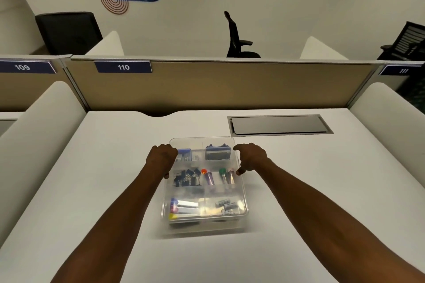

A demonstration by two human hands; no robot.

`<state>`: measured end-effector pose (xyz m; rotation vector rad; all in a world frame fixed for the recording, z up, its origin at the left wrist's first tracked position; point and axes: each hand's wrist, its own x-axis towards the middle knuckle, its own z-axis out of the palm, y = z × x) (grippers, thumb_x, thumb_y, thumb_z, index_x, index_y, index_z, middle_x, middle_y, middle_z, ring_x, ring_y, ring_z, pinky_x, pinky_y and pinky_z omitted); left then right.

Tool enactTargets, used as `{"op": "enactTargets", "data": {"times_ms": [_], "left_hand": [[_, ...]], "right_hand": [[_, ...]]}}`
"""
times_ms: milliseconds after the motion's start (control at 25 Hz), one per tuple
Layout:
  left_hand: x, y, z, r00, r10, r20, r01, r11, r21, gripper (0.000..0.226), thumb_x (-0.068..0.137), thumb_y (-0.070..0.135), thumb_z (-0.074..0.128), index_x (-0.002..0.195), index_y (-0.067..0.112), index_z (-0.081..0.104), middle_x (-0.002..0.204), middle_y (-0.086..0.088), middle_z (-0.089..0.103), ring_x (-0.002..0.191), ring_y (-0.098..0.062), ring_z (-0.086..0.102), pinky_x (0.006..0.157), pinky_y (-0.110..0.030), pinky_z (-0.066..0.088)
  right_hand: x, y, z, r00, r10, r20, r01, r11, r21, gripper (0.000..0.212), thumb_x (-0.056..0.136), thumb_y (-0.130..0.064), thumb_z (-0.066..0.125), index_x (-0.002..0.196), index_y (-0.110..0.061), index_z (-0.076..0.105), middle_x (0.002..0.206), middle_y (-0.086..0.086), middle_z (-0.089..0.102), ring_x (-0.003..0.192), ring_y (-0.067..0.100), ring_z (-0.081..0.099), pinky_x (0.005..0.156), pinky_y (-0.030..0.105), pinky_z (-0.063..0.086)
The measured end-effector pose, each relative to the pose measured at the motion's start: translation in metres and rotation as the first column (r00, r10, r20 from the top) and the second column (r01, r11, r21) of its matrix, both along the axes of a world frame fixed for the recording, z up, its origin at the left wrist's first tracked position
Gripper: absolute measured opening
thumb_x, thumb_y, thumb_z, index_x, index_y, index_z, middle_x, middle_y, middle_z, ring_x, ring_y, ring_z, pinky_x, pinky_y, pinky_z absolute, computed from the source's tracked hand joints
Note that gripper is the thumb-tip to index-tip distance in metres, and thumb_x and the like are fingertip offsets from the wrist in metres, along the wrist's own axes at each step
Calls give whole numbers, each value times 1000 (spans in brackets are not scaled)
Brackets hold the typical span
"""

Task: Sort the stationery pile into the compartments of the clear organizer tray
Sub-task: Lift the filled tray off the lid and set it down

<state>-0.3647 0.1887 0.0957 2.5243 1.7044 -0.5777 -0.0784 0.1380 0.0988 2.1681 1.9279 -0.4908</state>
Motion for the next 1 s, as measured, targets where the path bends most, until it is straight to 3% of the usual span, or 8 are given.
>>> {"op": "enactTargets", "data": {"times_ms": [280,600,720,840,920,1000], "left_hand": [[-9,7,-4,1000,20,18,-20,999,-35,84,59,36,92,128,10,51,121,-9,62,106,-23,65,91,-33,51],[-17,12,-6,998,38,55,-31,992,-124,98,69,36,86,148,16,32,144,-9,46,130,-25,47,104,-36,43],[-16,13,-4,997,50,63,-41,990,-133,100,67,37,88,149,17,33,144,-9,46,130,-25,47,104,-36,42],[-14,16,-2,995,37,89,-28,994,-103,107,62,33,91,149,18,31,141,-10,49,126,-26,51,101,-38,44],[-12,18,-4,998,-9,68,12,998,-54,120,57,33,93,152,19,20,150,-10,39,132,-28,44,104,-42,42],[-10,21,-5,999,-39,20,40,999,-34,132,55,35,94,154,18,10,161,-9,16,142,-31,30,110,-45,35]], "right_hand": [[2,0,-9,1000,15,16,-14,999,-47,94,69,-48,84,147,-23,37,136,1,58,126,25,51,96,40,48],[4,13,-7,996,82,46,-77,991,-107,88,75,-48,80,147,-19,40,142,6,50,129,28,48,100,39,45],[10,21,-8,999,38,-10,-38,998,-53,67,85,-46,71,142,-19,49,142,5,52,128,28,49,102,37,43],[5,31,-9,996,-69,-54,71,996,48,48,81,-39,77,122,-17,65,124,6,65,114,26,60,92,35,50],[2,36,-10,995,-89,-53,93,992,82,47,75,-37,83,113,-16,68,116,7,68,107,26,62,86,34,51],[4,39,-10,996,-71,-44,75,994,78,54,73,-39,84,118,-17,63,119,7,67,109,26,61,84,34,49]]}}
